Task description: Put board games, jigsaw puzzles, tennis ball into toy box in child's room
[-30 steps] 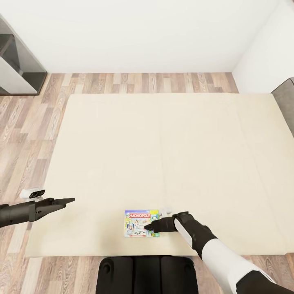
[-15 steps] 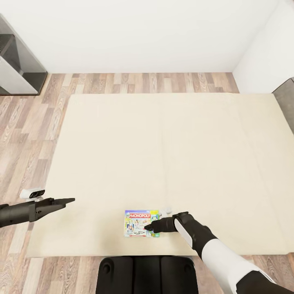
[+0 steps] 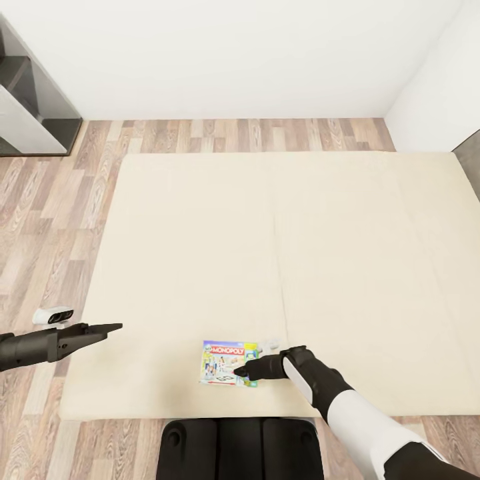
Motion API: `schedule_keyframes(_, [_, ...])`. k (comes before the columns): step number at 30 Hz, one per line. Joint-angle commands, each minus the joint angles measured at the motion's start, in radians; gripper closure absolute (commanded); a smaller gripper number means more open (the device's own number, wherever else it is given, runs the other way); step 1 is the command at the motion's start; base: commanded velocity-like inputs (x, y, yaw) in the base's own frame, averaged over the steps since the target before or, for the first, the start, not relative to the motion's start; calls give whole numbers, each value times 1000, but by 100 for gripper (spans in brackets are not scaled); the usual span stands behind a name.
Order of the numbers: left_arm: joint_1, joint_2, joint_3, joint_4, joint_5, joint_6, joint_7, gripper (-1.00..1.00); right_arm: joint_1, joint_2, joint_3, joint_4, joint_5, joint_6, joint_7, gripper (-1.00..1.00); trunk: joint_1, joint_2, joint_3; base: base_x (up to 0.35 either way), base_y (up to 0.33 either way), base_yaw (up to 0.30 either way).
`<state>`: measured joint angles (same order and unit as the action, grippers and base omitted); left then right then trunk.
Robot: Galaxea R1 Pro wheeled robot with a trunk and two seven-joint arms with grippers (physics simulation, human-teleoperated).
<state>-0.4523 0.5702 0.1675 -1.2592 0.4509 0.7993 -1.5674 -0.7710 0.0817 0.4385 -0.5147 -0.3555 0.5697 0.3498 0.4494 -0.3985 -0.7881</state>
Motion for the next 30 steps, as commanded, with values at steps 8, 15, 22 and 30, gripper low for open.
schedule_keyframes(8, [0, 0, 0, 0, 0, 11, -3, -100, -1, 3, 2, -1, -2, 4, 1, -100, 1, -2, -1, 0, 7, 0])
schedule_keyframes(15, [0, 0, 0, 0, 0, 11, -3, -100, -1, 4, 2, -1, -2, 4, 1, -100, 1, -2, -1, 0, 5, 0])
schedule_keyframes(22, [0, 0, 0, 0, 0, 11, -3, -100, -1, 4, 2, -1, -2, 4, 1, -100, 1, -2, -1, 0, 148, 0])
schedule_keyframes(30, [0, 0, 0, 0, 0, 11, -3, -100, 0, 4, 2, -1, -2, 3, 1, -100, 1, -2, -1, 0, 46, 0])
